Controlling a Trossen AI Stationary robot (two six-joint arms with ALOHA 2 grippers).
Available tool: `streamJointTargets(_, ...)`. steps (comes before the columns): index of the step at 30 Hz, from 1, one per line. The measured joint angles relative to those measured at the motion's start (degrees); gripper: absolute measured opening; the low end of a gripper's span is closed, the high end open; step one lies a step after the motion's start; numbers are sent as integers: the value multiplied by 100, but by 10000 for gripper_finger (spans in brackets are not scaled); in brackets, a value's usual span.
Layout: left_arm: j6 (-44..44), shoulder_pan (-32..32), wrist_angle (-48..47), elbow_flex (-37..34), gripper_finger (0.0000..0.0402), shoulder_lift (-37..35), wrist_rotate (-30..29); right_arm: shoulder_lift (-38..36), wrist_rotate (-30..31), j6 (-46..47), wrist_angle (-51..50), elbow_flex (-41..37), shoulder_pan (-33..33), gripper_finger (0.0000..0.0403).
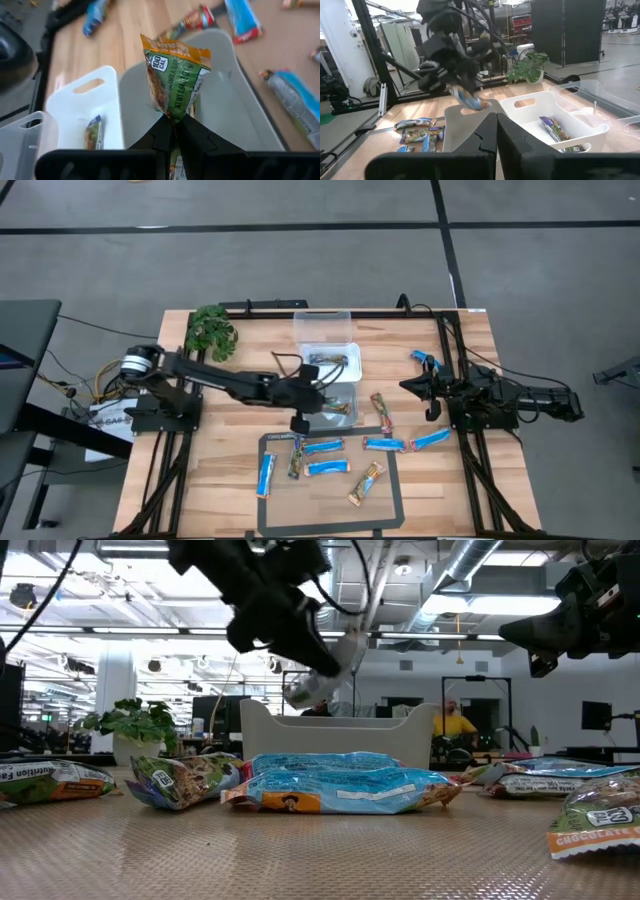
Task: Pick and place Granola Bars by type
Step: Put the yellow granola bar into the gray bin
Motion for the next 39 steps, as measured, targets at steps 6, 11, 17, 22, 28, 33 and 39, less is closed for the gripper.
streamJointTargets(6,60,-2,-531,418,18,495,-8,-1,0,0,-1,0,0,0)
streamJointTargets(11,55,-2,-502,434,22,537,-51,1,0,0,0,0,-2,0)
streamJointTargets(17,-177,-2,-632,434,65,537,-135,0,0,0,0,0,-1,0)
streamJointTargets(22,-188,-10,-652,434,103,537,-131,-1,0,0,-1,0,0,0)
streamJointTargets(28,-193,-78,-650,434,114,534,-169,-1,2,0,-2,0,-2,0)
streamJointTargets(33,-212,-260,-748,427,113,291,-178,-1,0,0,0,0,-1,0)
streamJointTargets(39,-673,-554,-1117,427,112,-174,-175,0,0,0,-2,0,-1,0)
